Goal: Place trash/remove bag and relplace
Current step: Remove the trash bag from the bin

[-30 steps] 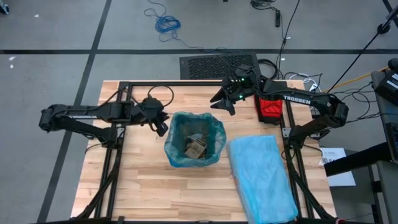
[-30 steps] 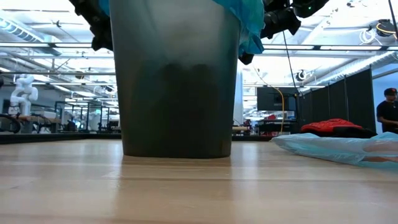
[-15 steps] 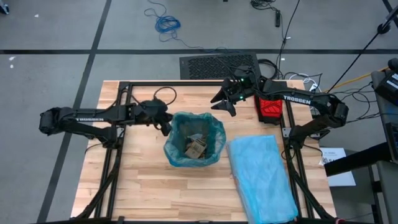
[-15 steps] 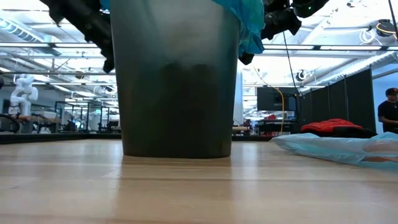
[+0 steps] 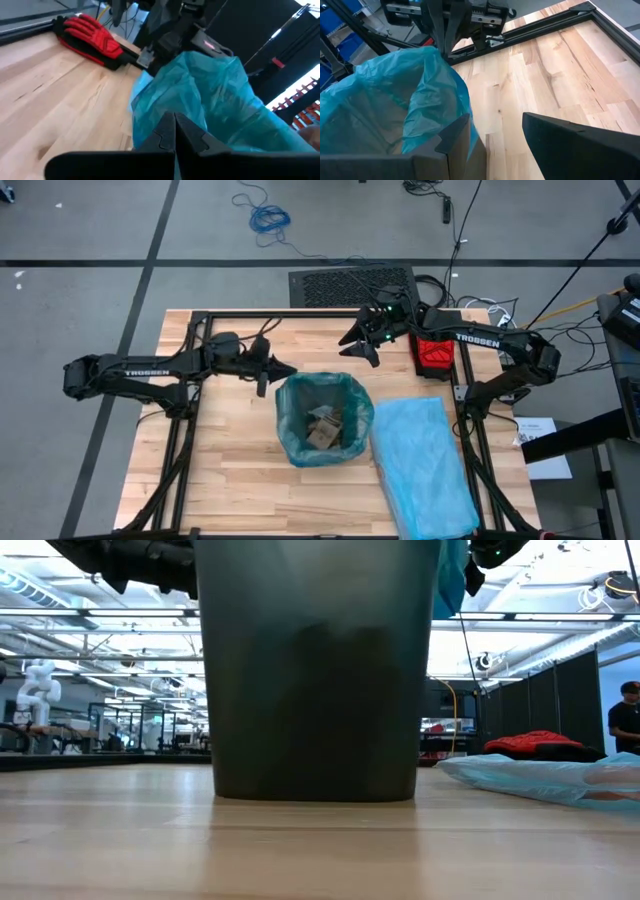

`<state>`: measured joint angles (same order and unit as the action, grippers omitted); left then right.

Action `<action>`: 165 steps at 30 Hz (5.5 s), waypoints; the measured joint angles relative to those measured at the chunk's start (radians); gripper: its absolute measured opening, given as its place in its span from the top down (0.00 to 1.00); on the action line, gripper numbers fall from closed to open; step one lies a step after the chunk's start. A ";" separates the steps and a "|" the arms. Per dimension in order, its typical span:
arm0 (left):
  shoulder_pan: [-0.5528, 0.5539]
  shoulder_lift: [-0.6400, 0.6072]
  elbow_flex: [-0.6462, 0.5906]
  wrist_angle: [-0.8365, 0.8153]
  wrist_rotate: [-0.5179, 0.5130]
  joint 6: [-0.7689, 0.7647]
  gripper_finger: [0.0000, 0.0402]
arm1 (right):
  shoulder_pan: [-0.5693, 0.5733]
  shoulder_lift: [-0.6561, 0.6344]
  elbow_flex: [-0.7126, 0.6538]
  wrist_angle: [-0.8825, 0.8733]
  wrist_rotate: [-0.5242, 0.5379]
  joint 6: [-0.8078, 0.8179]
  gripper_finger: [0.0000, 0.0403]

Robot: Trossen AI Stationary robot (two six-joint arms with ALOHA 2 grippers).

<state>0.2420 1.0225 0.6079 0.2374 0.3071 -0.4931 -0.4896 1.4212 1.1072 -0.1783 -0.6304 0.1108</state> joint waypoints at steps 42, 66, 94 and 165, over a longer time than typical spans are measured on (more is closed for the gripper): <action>0.084 0.000 0.029 -0.021 0.168 0.019 1.00 | 0.062 0.277 0.000 0.420 -0.488 0.584 0.78; 0.086 0.000 0.029 -0.018 0.167 0.054 1.00 | 0.058 0.000 0.001 0.220 -0.276 0.308 0.97; 0.086 0.000 0.029 -0.023 0.163 0.056 1.00 | 0.128 0.263 0.000 0.356 -0.391 0.693 0.40; 0.041 -0.010 0.029 -0.062 0.081 0.136 1.00 | 1.007 -0.113 0.268 -0.906 0.795 0.211 1.00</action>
<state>0.2829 1.0122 0.6373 0.1750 0.3878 -0.3573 0.5176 1.3084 1.3756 -1.0839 0.1642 0.3220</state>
